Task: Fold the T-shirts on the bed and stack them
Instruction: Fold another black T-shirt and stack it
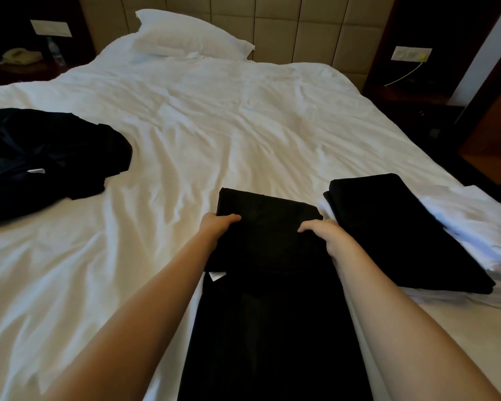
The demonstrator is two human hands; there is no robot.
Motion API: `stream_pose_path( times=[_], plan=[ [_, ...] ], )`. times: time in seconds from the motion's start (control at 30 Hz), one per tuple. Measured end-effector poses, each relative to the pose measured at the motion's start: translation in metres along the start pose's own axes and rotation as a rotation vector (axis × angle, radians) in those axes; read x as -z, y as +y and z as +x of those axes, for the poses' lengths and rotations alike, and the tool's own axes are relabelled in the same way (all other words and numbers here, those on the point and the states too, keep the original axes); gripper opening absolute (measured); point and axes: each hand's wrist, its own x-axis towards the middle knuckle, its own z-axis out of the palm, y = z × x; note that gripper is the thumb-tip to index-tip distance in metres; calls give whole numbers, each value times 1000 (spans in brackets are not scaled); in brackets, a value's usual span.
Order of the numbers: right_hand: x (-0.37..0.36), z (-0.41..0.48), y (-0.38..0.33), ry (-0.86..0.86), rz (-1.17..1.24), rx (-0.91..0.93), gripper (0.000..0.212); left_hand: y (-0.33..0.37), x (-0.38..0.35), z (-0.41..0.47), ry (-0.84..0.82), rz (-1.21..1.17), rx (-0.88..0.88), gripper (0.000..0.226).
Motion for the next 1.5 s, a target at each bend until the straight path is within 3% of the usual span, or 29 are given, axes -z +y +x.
stream_pose_path(
  times=[0.1, 0.2, 0.3, 0.5, 0.7, 0.97, 1.17, 1.5],
  plan=[
    [-4, 14, -9, -9, 31, 123, 65, 5, -6, 14, 41, -53, -81, 40],
    [-11, 24, -25, -11, 130, 232, 36, 18, 0, 34, 107, -104, -244, 37],
    [-18, 36, -48, 49, 213, 305, 34, 39, 8, 53, 118, -129, -331, 41],
    [-26, 51, -15, 69, 16, 132, 37, 2, 27, 57, -17, -100, -44, 50],
    [-20, 19, 4, 79, -104, 114, 60, -22, 34, 17, -127, -176, -1, 40],
    [5, -54, 39, 46, -227, 71, 59, -60, 41, -46, -182, -133, 46, 50],
    [15, -93, 72, -17, -149, 33, 71, -95, 44, -92, -194, -119, 18, 50],
    [22, -145, 136, -3, 69, 100, 50, -131, 45, -149, -182, -182, -30, 42]
  ],
)
